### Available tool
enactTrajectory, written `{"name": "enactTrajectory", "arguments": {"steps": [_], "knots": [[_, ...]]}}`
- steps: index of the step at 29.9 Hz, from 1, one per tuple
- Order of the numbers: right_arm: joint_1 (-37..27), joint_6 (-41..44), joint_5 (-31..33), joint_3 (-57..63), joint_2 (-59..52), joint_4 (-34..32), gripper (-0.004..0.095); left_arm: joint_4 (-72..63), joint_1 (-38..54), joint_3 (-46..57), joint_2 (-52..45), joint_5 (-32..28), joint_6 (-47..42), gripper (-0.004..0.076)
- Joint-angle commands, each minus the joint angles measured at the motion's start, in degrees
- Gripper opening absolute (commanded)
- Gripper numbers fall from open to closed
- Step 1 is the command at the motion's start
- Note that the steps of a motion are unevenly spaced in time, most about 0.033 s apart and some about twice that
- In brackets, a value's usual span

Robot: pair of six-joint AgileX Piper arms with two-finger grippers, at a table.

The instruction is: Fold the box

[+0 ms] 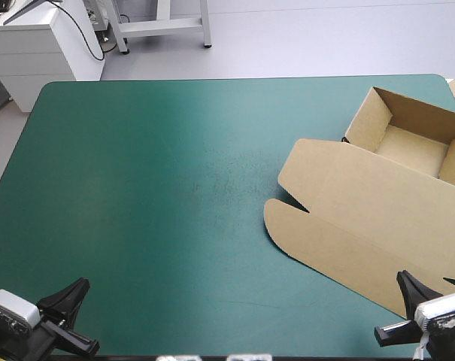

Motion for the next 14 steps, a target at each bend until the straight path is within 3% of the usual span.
{"name": "enactTrajectory", "arguments": {"steps": [1,14], "knots": [[0.2,-0.1,-5.5,-1.0,-1.4,0.9,-0.0021,0.0,-0.4,-1.0,-0.1,-4.9,0.0,-0.0008],[0.2,0.0,-5.5,-1.0,-1.4,0.9,-0.0021,-0.1,-0.4,-0.7,-0.1,-5.6,0.0,-0.0008]]}}
